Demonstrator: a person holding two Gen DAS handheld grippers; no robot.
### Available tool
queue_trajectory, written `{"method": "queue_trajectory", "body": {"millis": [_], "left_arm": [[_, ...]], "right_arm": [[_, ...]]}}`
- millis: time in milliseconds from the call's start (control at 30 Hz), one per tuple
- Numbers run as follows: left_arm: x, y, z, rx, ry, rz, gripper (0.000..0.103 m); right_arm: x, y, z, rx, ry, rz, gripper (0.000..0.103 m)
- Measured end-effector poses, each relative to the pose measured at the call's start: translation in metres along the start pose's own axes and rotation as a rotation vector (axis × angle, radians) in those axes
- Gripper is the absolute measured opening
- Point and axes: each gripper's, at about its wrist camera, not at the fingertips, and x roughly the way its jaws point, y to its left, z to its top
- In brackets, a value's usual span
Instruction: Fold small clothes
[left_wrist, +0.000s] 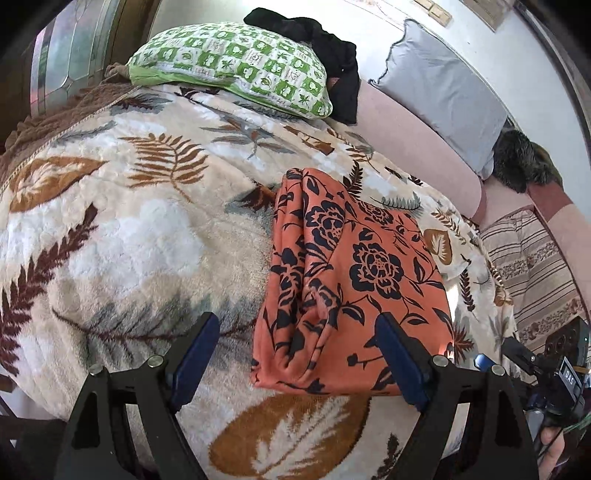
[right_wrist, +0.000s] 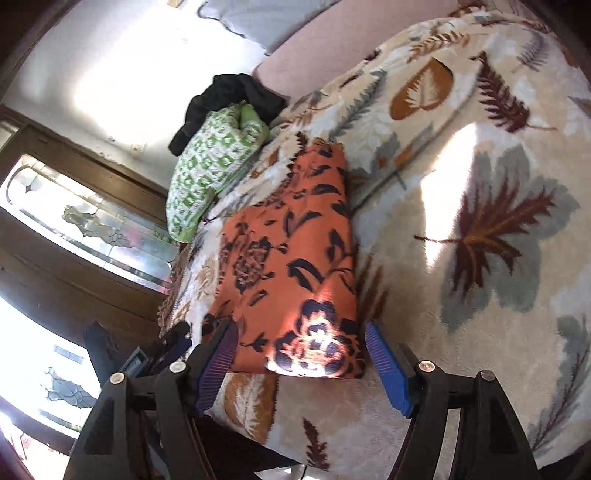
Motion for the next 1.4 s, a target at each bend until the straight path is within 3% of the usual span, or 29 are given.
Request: {"method": "queue_trajectory", "body": {"millis": [133, 167, 200, 233, 267, 367, 433, 467, 533, 567, 600, 667, 733, 800, 867, 900, 967, 1033, 1233, 1333, 1400], "left_arm": [[0.01, 0.015, -0.005, -0.04, 0.039, -0.003, 0.086], [0.016, 0.017, -0.007, -0.035, 0.059, 0.009, 0.081], [0.027, 0.019, -0.01, -0.018, 0.11, 0.029, 0.045], [0.042, 0.024, -0.016, -0.027, 0.191, 0.032, 0.028], [0.05, 0.03, -0.02, -0.071, 0.23, -0.015, 0.028], [0.039, 0.019, -0.016, -0.033, 0.199, -0.003, 0.024], [0.028, 0.01, -0.009, -0.009, 0.189, -0.025, 0.023], [0.022, 0.005, -0.003, 0.005, 0.177, -0.035, 0.029], [0.008, -0.002, 0.013, 0.028, 0.108, -0.043, 0.054], [0.005, -0.007, 0.024, 0.047, 0.071, -0.036, 0.076], [0.006, -0.012, 0.037, 0.067, 0.038, -0.028, 0.083], [0.022, -0.019, 0.065, 0.11, 0.01, -0.025, 0.083], [0.054, -0.016, 0.09, 0.113, 0.047, -0.06, 0.083], [0.089, -0.012, 0.108, 0.074, 0.095, -0.058, 0.073], [0.115, -0.006, 0.111, 0.045, 0.178, -0.083, 0.022], [0.126, -0.003, 0.111, 0.031, 0.212, -0.07, 0.017], [0.143, 0.006, 0.108, 0.006, 0.239, -0.036, 0.016], [0.144, 0.015, 0.107, -0.041, 0.242, -0.073, 0.016], [0.101, -0.005, 0.1, 0.036, 0.183, -0.028, 0.019], [0.063, -0.021, 0.084, 0.125, 0.121, -0.03, 0.039], [0.041, -0.027, 0.069, 0.158, 0.085, -0.031, 0.057]], "right_arm": [[0.027, 0.038, 0.013, -0.092, 0.047, 0.049, 0.075], [0.035, 0.046, 0.016, -0.109, 0.059, 0.058, 0.075], [0.042, 0.052, 0.018, -0.124, 0.067, 0.066, 0.075], [0.05, 0.056, 0.02, -0.131, 0.079, 0.076, 0.076], [0.063, 0.055, 0.023, -0.122, 0.106, 0.082, 0.078], [0.102, 0.038, 0.023, -0.07, 0.195, 0.016, 0.079], [0.108, 0.027, 0.022, -0.035, 0.189, 0.037, 0.079], [0.107, 0.025, 0.022, -0.031, 0.18, 0.053, 0.079], [0.105, 0.023, 0.021, -0.028, 0.185, 0.064, 0.079], [0.105, 0.023, 0.021, -0.03, 0.188, 0.068, 0.079], [0.105, 0.022, 0.021, -0.033, 0.19, 0.071, 0.079], [0.105, 0.022, 0.02, -0.038, 0.19, 0.073, 0.079], [0.104, 0.021, 0.019, -0.038, 0.182, 0.077, 0.08], [0.103, 0.018, 0.018, -0.052, 0.179, 0.081, 0.08], [0.102, 0.019, 0.017, -0.068, 0.179, 0.087, 0.08], [0.101, 0.018, 0.016, -0.074, 0.18, 0.09, 0.08], [0.101, 0.017, 0.016, -0.08, 0.179, 0.099, 0.079], [0.101, 0.016, 0.014, -0.081, 0.179, 0.108, 0.079], [0.099, 0.017, 0.013, -0.076, 0.171, 0.097, 0.08], [0.092, 0.019, 0.013, -0.038, 0.163, 0.098, 0.079], [0.083, 0.023, 0.013, -0.029, 0.14, 0.102, 0.08]]}}
